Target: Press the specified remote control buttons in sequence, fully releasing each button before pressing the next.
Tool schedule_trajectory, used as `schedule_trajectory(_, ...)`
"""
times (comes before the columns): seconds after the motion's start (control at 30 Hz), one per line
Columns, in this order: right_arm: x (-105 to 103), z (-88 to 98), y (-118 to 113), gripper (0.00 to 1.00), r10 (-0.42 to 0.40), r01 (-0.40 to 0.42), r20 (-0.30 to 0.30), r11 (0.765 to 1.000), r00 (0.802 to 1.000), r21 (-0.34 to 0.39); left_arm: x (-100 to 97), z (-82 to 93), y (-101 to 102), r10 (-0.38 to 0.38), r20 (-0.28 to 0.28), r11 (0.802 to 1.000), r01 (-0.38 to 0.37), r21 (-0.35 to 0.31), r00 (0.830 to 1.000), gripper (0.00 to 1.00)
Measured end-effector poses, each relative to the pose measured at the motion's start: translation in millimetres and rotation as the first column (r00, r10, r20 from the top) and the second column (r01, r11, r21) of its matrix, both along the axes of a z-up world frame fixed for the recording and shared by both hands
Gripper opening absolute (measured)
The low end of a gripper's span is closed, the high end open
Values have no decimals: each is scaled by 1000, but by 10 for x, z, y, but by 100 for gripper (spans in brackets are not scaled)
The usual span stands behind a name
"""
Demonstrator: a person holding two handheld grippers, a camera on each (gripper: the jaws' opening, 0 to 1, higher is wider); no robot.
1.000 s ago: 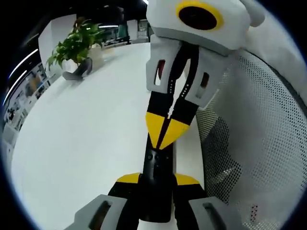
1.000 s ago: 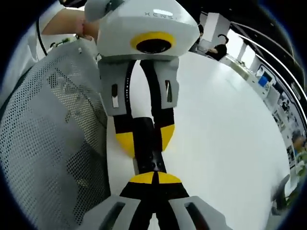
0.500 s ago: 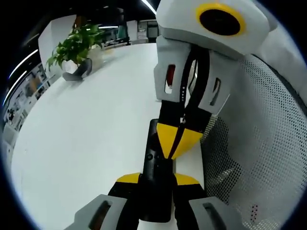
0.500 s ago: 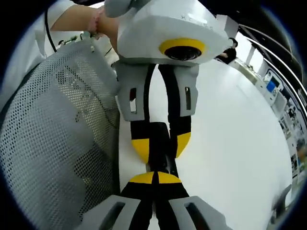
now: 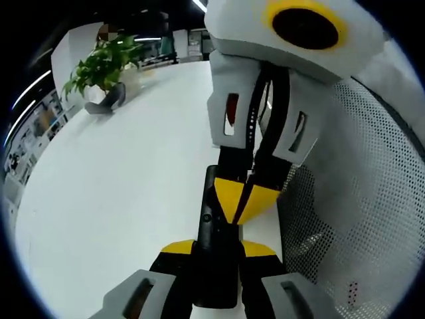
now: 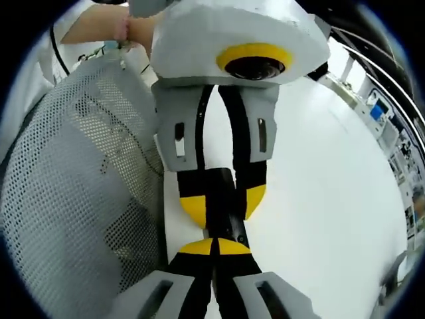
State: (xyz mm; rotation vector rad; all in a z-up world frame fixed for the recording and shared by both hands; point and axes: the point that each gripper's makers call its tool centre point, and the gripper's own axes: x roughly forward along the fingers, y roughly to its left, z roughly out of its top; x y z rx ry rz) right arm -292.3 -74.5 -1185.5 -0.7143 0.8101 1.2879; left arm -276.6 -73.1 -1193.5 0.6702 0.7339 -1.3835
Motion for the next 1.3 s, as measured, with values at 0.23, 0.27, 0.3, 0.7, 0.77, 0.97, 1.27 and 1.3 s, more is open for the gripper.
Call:
schedule_trajectory(0.23, 28, 57, -36, 0, -125, 147, -178, 982, 976, 118, 1, -3, 9, 7, 0, 999, -7, -40, 1000, 24)
schedule_trajectory(0.27, 40, 55, -59, 0, -117, 137, -173, 985, 978, 106, -7, -1, 1, 9, 1, 999, -9, -44, 1000, 24)
schedule_trajectory(0.3, 56, 55, -85, 0, -119, 134, -152, 987, 981, 90, -19, -3, -4, 10, -2, 999, -10, -44, 1000, 24)
schedule_trajectory(0.7, 37, 61, -111, 0, -33, 36, -63, 998, 997, 47, -82, -2, -59, -23, -2, 999, 23, -43, 1000, 24)
schedule_trajectory(0.77, 44, 51, -84, 0, -21, 23, -64, 999, 998, 37, -83, -1, -60, -19, -3, 999, 19, -40, 1000, 24)
schedule_trajectory(0.97, 33, 28, -91, 0, 45, -45, -28, 999, 999, -12, -84, 1, -61, -5, -4, 999, 5, -40, 1000, 24)
schedule_trajectory(1.27, 35, 6, -69, 0, 151, -142, 106, 986, 983, -88, -87, 2, -65, 3, 0, 999, -3, -39, 1000, 24)
schedule_trajectory(1.3, 30, 6, -70, 0, 155, -146, 108, 985, 982, -89, -88, 2, -65, 3, 0, 999, -3, -40, 1000, 24)
